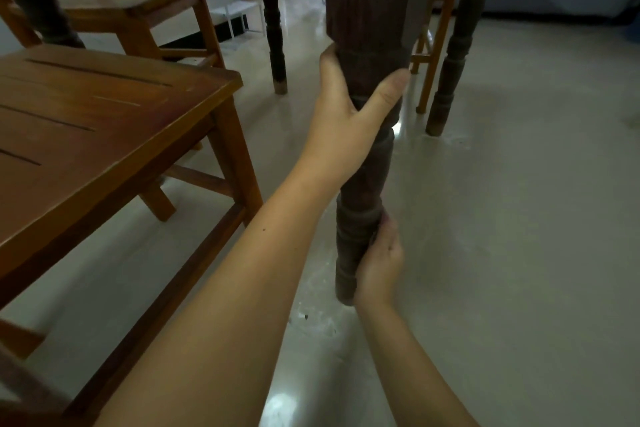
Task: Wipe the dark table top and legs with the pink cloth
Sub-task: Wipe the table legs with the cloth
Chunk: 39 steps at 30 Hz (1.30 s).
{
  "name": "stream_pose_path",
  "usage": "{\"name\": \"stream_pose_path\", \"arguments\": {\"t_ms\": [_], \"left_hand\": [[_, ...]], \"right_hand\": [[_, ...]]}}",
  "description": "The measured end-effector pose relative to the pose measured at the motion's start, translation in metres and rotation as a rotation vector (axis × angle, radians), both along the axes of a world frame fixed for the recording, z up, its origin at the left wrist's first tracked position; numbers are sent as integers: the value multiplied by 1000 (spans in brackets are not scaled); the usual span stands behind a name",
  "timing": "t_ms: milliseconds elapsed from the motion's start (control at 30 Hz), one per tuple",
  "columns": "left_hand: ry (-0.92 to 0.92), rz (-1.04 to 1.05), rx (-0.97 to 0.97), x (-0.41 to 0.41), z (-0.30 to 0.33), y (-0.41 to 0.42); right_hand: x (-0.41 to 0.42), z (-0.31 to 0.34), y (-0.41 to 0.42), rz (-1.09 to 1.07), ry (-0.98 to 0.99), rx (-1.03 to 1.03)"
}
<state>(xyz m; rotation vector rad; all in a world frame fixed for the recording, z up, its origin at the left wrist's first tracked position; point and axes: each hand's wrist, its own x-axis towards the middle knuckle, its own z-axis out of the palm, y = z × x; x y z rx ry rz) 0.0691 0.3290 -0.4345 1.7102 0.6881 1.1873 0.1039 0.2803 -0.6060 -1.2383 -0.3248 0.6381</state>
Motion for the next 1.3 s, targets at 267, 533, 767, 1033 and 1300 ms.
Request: {"name": "stream_pose_path", "arguments": {"t_ms": [267,533,767,1033,1300], "left_hand": [[14,14,-3,1,0,0],[31,17,3,0,-1,1],[24,18,-5,1,-3,1],[30,21,0,-1,0,-1],[21,11,7,1,-1,0]], "right_hand": [[23,-6,13,222,-61,18],[46,-77,9,535,56,-515],[68,-1,22,422,161,-41],[52,-86,-7,538,165,-318],[69,-3,21,488,135,46]]}}
